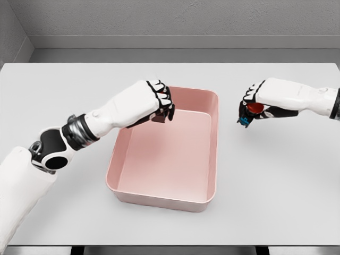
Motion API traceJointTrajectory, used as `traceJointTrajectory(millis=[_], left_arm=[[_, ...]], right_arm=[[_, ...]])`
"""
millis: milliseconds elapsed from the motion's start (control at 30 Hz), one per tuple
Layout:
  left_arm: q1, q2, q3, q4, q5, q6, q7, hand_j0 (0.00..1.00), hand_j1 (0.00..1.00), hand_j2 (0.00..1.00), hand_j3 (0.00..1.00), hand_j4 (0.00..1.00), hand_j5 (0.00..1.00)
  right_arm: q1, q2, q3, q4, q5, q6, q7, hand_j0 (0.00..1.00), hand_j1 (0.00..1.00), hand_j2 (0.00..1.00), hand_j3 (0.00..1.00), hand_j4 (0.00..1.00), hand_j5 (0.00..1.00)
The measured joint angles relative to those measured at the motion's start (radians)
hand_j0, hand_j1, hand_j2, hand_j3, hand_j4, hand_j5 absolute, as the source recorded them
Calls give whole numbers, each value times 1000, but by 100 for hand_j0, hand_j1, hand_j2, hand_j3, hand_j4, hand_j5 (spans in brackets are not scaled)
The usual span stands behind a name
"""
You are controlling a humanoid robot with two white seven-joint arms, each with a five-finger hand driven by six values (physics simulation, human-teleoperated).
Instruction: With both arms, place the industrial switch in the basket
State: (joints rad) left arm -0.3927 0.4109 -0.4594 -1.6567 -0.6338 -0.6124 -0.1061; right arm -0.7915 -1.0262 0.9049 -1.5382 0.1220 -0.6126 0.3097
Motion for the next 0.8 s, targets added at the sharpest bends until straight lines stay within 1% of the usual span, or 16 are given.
traceJointTrajectory(millis=[67, 200, 267, 300, 333, 367, 400, 433, 567, 633, 667, 700, 800], left_arm=[[11, -8, -2, 1, 1, 0, 1, 24, 24, 24, 24, 24, 24], [57, -23, -4, 3, -1, 0, 1, 24, 24, 24, 24, 24, 24], [63, -31, -4, 5, 0, 0, 1, 25, 25, 25, 25, 25, 25], [63, -33, -5, 5, 0, 0, 1, 34, 34, 34, 34, 34, 34], [61, -34, -5, 5, 0, 0, 1, 47, 47, 47, 47, 47, 47], [60, -36, -4, 5, 0, 0, 1, 59, 59, 59, 59, 59, 59], [60, -38, -4, 5, 1, 0, 2, 68, 68, 68, 68, 68, 68], [60, -39, -4, 5, 1, 1, 2, 71, 71, 71, 71, 71, 71], [58, -41, -3, 5, 1, 1, 2, 71, 71, 71, 71, 71, 71], [57, -41, -3, 5, 1, 1, 3, 89, 89, 89, 89, 89, 89], [57, -42, -3, 5, 2, 1, 4, 93, 93, 93, 93, 93, 93], [55, -42, -3, 5, 1, 1, 4, 97, 97, 97, 97, 97, 97], [55, -43, -3, 5, 2, 1, 7, 100, 100, 100, 100, 100, 100]], right_arm=[[0, 4, -1, -5, 0, 0, 2, 46, 46, 46, 46, 46, 46], [-5, 14, -2, -16, 0, 0, 4, 46, 46, 46, 46, 46, 46], [-8, 17, -3, -19, 0, 0, 4, 46, 46, 46, 46, 46, 46], [-11, 19, -3, -20, 0, 0, 5, 46, 46, 46, 46, 46, 46], [-15, 23, -3, -20, 0, 0, 5, 46, 46, 46, 46, 46, 46], [-18, 27, -3, -21, 0, 0, 7, 46, 46, 46, 46, 46, 46], [-21, 30, -3, -21, 0, 0, 8, 46, 46, 46, 46, 46, 46], [-21, 35, -3, -21, 0, 0, 9, 46, 46, 46, 46, 46, 46], [-29, 48, -3, -25, 0, 0, 13, 46, 46, 46, 46, 46, 46], [-29, 53, -3, -28, 0, 0, 15, 46, 46, 46, 46, 46, 46], [-29, 54, -3, -29, 0, 0, 16, 46, 46, 46, 46, 46, 46], [-29, 55, -3, -29, 0, 0, 16, 45, 45, 45, 45, 45, 45], [-29, 59, -3, -30, 0, 0, 17, 45, 45, 45, 45, 45, 45]])
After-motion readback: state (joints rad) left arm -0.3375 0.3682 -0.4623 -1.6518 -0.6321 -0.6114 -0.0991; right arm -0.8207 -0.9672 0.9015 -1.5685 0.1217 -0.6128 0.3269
